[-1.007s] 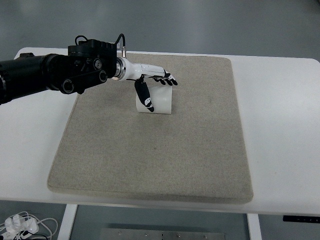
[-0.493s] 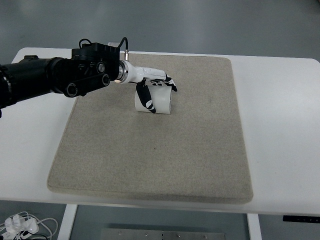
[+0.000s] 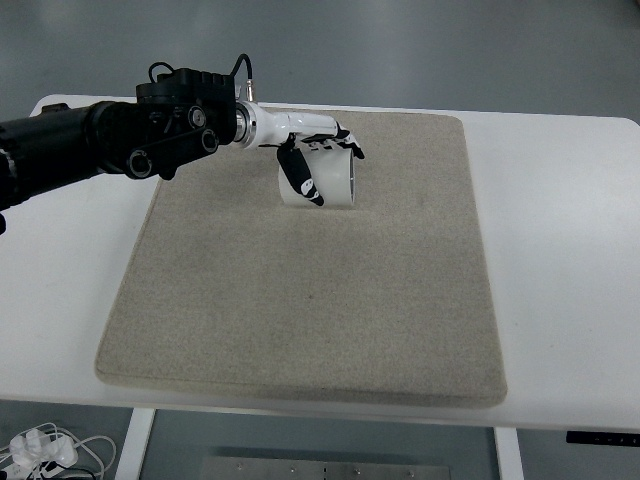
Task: Flip white cup upright
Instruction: 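Lift and rotate the cup with the left hand, opening upward, then set the cup down upright on the mat with the left hand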
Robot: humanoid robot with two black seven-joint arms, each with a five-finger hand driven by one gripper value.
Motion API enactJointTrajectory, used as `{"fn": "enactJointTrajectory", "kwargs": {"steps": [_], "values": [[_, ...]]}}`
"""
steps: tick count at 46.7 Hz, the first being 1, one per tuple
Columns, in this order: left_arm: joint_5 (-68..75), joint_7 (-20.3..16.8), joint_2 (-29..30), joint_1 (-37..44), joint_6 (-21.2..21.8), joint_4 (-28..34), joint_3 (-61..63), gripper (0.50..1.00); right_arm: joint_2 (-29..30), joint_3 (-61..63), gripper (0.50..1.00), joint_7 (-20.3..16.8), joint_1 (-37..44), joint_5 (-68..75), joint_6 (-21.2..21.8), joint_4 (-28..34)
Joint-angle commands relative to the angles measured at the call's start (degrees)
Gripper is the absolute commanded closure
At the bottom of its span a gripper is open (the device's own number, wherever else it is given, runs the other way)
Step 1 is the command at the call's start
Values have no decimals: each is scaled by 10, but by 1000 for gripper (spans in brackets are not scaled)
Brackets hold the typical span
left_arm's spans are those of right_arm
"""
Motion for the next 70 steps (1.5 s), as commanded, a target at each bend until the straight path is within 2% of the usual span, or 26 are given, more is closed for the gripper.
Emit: {"fn": "enactJointTrajectory", "kwargs": {"steps": [1, 13, 28, 44, 49, 58, 70], "values": [[-19, -11, 4, 17, -3, 9, -46, 969, 0, 0, 548, 0, 0, 0, 0, 0], [-66, -35, 26, 85, -23, 34, -155, 977, 0, 0, 548, 0, 0, 0, 0, 0], [-80, -100, 26, 191, -31, 46, -299, 977, 0, 0, 548, 0, 0, 0, 0, 0], [-80, -217, 20, 280, -31, 48, -379, 979, 0, 0, 548, 0, 0, 0, 0, 0], [-79, -219, 19, 296, -29, 48, -381, 999, 0, 0, 548, 0, 0, 0, 0, 0], [-78, -219, 8, 324, -22, 49, -381, 1000, 0, 0, 548, 0, 0, 0, 0, 0], [-78, -219, -16, 331, -4, 90, -381, 1000, 0, 0, 548, 0, 0, 0, 0, 0]]}}
